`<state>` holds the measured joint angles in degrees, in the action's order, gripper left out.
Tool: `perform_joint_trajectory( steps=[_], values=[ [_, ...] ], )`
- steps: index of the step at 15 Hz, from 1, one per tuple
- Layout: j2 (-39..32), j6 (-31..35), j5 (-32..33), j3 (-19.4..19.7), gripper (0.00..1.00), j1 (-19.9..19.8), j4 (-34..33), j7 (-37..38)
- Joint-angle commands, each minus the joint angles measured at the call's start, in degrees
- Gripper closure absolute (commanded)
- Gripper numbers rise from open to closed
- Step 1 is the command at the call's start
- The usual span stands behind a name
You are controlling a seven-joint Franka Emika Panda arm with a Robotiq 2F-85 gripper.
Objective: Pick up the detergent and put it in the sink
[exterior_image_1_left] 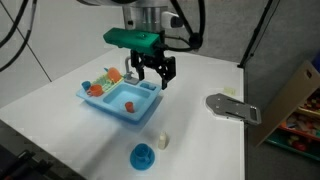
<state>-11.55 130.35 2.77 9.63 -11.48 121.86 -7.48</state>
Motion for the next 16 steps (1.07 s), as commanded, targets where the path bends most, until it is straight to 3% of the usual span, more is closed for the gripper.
perform_joint_trajectory(
  steps=[1, 5, 16],
  values=[
    [-1.37, 3.59, -2.9, -0.28, 0.0, -1.68, 0.48, -5.83],
    [-5.2, 5.68, -5.01, -0.64, 0.0, -2.66, -0.69, -9.35],
    [-17.43, 9.51, -2.92, -0.64, 0.0, -4.48, -6.14, -8.64]
  ],
)
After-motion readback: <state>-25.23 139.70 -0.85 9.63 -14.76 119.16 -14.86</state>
